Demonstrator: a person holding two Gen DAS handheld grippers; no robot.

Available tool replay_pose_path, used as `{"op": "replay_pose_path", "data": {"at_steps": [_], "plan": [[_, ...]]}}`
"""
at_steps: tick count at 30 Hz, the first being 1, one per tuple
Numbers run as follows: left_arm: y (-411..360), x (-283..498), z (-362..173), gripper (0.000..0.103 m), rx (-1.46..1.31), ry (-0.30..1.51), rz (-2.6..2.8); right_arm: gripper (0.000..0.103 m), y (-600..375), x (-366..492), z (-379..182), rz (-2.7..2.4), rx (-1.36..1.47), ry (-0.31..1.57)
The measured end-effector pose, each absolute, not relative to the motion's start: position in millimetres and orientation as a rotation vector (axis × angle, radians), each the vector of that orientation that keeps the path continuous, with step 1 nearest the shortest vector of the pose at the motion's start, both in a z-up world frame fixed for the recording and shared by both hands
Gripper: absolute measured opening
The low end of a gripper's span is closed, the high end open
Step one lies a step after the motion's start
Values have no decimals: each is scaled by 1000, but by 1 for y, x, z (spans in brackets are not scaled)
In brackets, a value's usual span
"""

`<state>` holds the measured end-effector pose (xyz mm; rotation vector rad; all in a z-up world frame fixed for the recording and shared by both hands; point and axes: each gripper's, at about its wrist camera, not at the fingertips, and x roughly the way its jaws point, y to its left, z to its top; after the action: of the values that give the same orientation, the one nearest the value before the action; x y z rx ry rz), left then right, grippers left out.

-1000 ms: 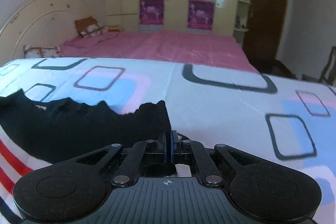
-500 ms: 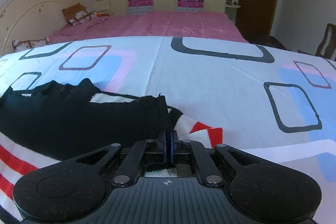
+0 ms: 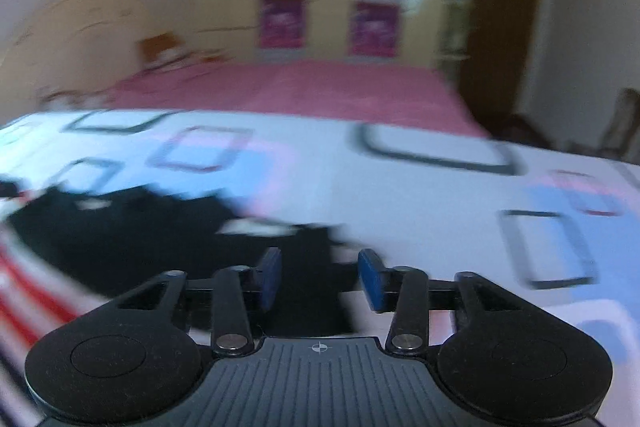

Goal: Fold small clothes
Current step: 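Open both grippers and lift them away from the folded sweater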

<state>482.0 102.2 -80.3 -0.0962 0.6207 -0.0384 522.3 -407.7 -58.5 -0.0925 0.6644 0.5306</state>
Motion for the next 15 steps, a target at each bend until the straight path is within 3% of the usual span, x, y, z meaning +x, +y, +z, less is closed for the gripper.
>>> {"op": "replay_pose_path", "data": {"at_steps": [5, 10, 12, 13, 15], "plan": [[66, 495, -100, 78, -170, 645, -106, 43, -345, 510, -73, 624, -141, 722], [92, 493, -126, 78, -130, 716, -24, 43, -348, 515, -81, 610, -164, 738], [119, 485, -128, 68, -150, 690, -35, 43, -377, 525, -84, 517, -161, 735], [129, 481, -127, 59, -148, 686, -40, 43, -394, 530, -88, 463, -151, 740], [134, 481, -124, 56, -104, 692, -38, 43, -425, 542, -92, 415, -96, 752]]}}
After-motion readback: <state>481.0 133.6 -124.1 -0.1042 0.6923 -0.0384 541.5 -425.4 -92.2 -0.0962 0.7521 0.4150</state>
